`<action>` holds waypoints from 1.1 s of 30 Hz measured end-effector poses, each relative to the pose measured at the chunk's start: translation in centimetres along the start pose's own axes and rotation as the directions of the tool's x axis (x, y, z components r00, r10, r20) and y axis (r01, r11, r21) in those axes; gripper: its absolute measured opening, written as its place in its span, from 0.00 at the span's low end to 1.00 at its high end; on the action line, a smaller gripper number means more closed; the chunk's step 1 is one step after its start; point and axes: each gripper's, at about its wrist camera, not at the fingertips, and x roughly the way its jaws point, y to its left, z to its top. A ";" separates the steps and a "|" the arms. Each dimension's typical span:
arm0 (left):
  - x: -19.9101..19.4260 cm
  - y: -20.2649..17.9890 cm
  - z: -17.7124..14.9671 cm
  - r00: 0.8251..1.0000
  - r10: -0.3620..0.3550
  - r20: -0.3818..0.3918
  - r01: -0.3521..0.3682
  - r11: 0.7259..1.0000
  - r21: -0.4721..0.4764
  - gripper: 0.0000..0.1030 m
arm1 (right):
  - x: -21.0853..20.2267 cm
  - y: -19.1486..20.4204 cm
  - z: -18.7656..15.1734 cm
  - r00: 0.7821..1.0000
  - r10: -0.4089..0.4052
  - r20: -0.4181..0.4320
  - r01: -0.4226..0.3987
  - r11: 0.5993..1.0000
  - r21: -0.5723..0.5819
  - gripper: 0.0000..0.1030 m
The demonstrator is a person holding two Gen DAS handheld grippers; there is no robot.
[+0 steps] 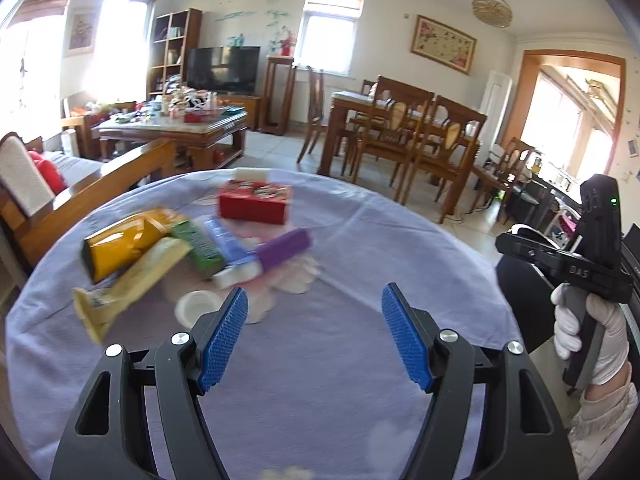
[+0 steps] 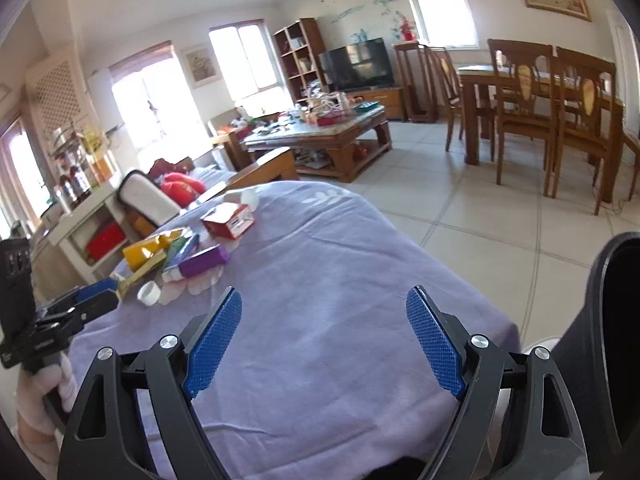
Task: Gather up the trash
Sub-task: 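Move both open grippers back over the table, then grasp the yellow snack wrapper with the left gripper while the right grasps the purple spray bottle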
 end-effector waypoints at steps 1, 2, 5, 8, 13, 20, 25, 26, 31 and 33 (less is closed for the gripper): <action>-0.1 0.9 -0.1 1.000 0.017 -0.007 -0.017 1.000 0.006 0.67 | 0.6 1.1 0.2 1.000 0.011 -0.008 -0.011 1.000 -0.027 0.81; -0.3 1.8 -0.3 0.999 0.037 -0.013 -0.037 0.999 0.017 0.67 | 1.3 2.2 0.4 1.000 0.022 -0.019 -0.023 0.998 -0.058 0.81; -0.2 4.1 0.0 0.995 0.084 -0.045 -0.081 0.995 0.056 0.67 | 3.5 5.6 1.0 0.997 0.043 -0.060 -0.053 0.985 -0.166 0.81; 0.3 6.1 0.1 0.989 0.118 -0.084 -0.110 0.990 0.093 0.67 | 5.7 8.6 1.4 0.993 0.062 -0.102 -0.089 0.952 -0.294 0.81; 1.6 8.9 0.6 0.982 0.108 -0.153 -0.086 0.987 0.139 0.68 | 10.0 13.0 2.4 0.982 0.044 -0.182 -0.133 0.850 -0.509 0.81; 3.5 10.3 1.2 0.970 0.080 -0.231 -0.031 0.978 0.207 0.80 | 14.8 16.0 3.6 0.965 0.013 -0.263 -0.192 0.717 -0.670 0.81; 4.7 11.1 1.7 0.963 0.066 -0.263 -0.008 0.977 0.215 0.79 | 17.7 17.1 3.7 0.948 0.005 -0.318 -0.245 0.647 -0.722 0.81; 4.9 11.2 1.8 0.961 0.061 -0.270 -0.001 0.976 0.216 0.79 | 18.2 17.4 3.7 0.946 0.002 -0.325 -0.253 0.631 -0.733 0.81; 6.0 11.9 1.9 0.952 0.054 -0.302 0.007 0.980 0.198 0.77 | 20.3 18.1 3.5 0.935 -0.008 -0.353 -0.287 0.566 -0.773 0.81; 6.3 12.3 1.9 0.950 0.052 -0.307 0.008 0.982 0.189 0.77 | 20.9 18.4 3.6 0.929 0.000 -0.371 -0.306 0.565 -0.766 0.81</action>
